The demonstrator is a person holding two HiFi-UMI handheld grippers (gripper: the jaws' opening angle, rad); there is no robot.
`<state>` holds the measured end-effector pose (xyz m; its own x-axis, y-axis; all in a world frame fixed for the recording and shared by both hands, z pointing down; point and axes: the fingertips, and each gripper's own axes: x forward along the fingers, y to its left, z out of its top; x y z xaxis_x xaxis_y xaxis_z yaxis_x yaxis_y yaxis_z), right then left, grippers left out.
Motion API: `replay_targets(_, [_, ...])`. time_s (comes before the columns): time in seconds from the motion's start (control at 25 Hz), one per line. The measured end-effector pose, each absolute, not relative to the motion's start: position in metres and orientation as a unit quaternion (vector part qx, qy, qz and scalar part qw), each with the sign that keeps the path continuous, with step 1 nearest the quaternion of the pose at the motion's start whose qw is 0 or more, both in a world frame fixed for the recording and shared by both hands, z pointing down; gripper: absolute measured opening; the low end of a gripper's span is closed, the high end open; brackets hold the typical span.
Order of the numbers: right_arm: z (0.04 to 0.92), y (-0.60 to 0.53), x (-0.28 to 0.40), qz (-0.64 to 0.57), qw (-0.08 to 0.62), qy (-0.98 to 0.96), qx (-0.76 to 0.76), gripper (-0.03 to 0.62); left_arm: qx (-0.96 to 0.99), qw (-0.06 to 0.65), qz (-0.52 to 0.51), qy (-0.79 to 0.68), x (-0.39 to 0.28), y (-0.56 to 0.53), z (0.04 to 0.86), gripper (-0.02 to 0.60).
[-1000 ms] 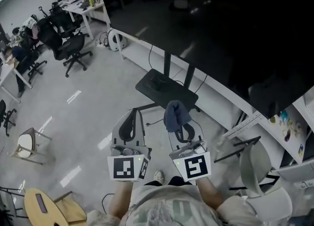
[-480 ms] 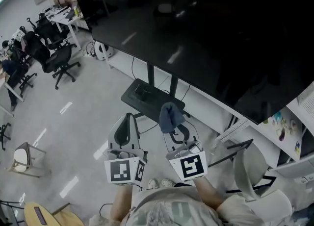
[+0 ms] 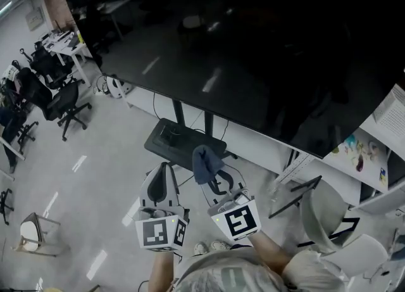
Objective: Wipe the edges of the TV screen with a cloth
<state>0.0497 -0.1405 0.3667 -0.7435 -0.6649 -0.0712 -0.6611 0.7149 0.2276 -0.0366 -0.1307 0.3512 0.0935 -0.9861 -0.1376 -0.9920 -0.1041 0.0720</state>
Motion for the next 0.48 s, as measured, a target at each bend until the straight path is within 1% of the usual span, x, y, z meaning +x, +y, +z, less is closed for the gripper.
replay_targets(0.2, [0.368,-0.154,0.115,-0.126,0.026,-0.890,0.438,0.064,-0.799,0.009,0.077,0.597,0.035,-0.159,0.355,0.014])
replay_targets(0.48, [0.374,-0.153,0.238,-0.128,0.061,-0.812,0.566,0.064,-0.879,0.001,0.089,0.469,0.160,-0.183,0.354,0.014])
